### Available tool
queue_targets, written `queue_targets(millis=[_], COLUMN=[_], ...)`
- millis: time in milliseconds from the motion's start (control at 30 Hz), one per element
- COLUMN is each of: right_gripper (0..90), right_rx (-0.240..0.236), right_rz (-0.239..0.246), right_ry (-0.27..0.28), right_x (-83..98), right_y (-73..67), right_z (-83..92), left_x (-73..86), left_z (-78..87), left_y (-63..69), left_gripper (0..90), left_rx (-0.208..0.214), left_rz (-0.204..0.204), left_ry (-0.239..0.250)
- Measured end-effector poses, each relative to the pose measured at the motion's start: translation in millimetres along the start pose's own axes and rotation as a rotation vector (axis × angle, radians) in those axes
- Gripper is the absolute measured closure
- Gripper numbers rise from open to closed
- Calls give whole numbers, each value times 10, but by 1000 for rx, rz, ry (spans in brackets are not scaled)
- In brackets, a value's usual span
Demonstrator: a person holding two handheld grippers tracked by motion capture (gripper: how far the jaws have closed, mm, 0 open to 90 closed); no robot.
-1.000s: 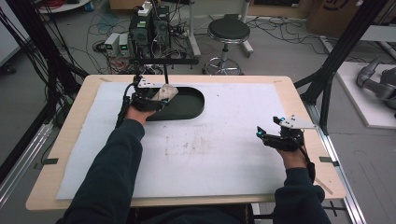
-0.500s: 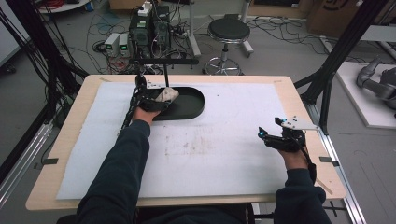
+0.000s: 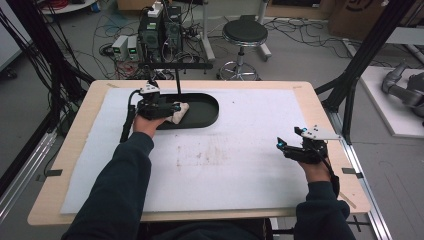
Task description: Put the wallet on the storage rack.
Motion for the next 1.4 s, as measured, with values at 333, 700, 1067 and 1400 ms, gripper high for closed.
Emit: queue_targets(millis=[333, 700, 1067, 1400], right_gripper=[233, 226, 220, 220], right_rx=[-30, -35, -38, -34], right_rz=[1, 32, 39, 40], right_ry=[-12, -9, -1, -2], right_x=[22, 4, -12, -12], right_y=[-20, -63, -125, -126], right_z=[-36, -37, -25, -41], left_x=[210, 539, 680, 715], left_z=[665, 1082, 1183, 1177], left_y=[-75, -221, -343, -360], left_gripper=[212, 205, 193, 199], left_rx=[20, -90, -128, -136], left_rz=[10, -81, -61, -57], left_ry=[104, 203, 220, 208])
Point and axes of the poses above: each handheld gripper's, and its own axes: z roughly backward along the jaws, x roughly out of its underside, y roughly to its right, the point moved 6 cm from there along -z, roughly forward along the jaws, and after that the axes turned 15 degrees about -x, right-handed, at the moved point
